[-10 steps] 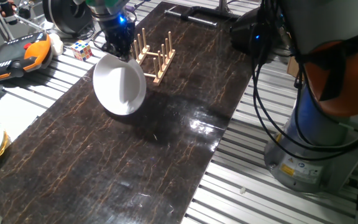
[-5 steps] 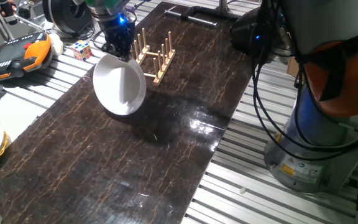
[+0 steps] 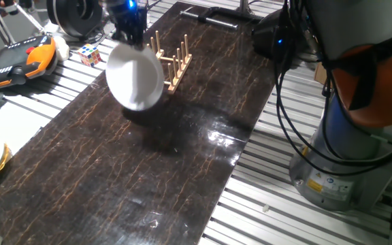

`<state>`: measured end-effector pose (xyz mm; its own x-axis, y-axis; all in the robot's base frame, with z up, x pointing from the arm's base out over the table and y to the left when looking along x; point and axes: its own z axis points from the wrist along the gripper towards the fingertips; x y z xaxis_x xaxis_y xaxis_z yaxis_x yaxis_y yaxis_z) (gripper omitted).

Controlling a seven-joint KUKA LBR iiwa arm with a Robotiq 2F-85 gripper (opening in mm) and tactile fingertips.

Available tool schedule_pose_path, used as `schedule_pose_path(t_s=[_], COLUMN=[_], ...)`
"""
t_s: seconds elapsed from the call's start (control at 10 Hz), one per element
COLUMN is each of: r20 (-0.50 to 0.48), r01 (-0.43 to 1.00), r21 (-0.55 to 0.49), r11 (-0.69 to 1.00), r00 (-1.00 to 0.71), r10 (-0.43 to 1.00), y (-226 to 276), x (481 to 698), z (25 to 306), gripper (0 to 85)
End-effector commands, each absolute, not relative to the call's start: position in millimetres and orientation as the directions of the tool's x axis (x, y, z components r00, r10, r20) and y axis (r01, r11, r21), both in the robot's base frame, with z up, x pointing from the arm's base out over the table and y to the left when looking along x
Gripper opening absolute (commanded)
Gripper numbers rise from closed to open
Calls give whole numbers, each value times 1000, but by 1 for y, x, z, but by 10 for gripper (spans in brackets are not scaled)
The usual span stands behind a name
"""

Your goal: Put the dish on the dish rack

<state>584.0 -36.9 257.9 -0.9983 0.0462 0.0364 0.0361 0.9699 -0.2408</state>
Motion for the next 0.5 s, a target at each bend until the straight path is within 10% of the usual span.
schedule_pose_path(t_s=[0.0,0.4], r20=[37,57], r01=[20,-52], r21=[-253,-255], r11=[967,965], r00=[-999,-998], r10=[30,-39], y=[-53,-113], x=[586,606], z=[272,302], gripper=[20,20])
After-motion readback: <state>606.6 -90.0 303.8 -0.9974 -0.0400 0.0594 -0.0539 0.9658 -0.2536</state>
